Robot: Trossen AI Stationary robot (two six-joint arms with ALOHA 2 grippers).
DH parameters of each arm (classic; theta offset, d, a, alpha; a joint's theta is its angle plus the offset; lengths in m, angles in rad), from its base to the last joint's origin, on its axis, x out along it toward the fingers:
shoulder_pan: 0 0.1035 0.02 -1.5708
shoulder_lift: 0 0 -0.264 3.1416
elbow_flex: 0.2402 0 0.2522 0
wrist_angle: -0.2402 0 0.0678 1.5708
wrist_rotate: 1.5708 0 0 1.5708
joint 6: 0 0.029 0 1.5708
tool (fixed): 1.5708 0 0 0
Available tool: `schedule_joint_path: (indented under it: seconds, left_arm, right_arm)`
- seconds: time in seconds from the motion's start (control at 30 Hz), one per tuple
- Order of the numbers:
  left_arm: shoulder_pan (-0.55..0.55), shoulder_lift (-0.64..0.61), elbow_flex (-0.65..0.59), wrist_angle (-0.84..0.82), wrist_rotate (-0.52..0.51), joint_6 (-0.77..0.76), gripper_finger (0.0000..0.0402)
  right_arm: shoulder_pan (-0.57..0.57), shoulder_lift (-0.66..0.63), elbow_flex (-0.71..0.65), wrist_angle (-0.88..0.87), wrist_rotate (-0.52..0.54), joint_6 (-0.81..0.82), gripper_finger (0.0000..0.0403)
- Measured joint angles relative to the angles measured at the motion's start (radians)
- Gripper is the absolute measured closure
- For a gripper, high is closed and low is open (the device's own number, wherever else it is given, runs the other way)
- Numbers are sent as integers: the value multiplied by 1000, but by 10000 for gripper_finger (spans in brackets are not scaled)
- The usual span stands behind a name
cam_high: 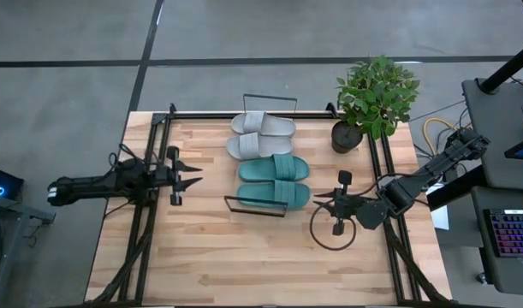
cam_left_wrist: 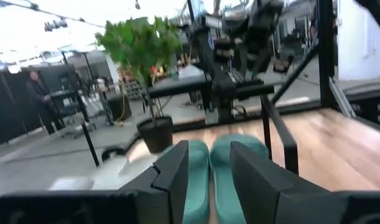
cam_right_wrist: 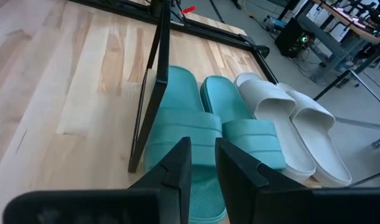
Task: Pick and place slides into the shelf
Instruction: Return to Home Position
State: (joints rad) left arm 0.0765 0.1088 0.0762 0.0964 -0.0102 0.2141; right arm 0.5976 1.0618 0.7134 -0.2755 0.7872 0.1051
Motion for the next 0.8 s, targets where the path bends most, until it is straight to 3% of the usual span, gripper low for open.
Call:
schedule_joint_path:
  seconds: [0.37, 0.5, 0.67, 0.8]
  left_arm:
    - [0, -13, -67, -13, 1, -52, 300]
    - [0, -4, -67, -34, 5, -92, 300]
    - [0, -4, -68, -34, 5, -96, 300]
    - [-1, -2, -68, -34, 5, -98, 300]
  right_arm:
    - [0, 0, -57, 91, 0, 113, 341]
    - [0, 4, -158, 329, -1, 28, 344]
    - [0, 16, -311, 734, -41, -192, 344]
    - [-2, -39, -404, 867, -37, -352, 344]
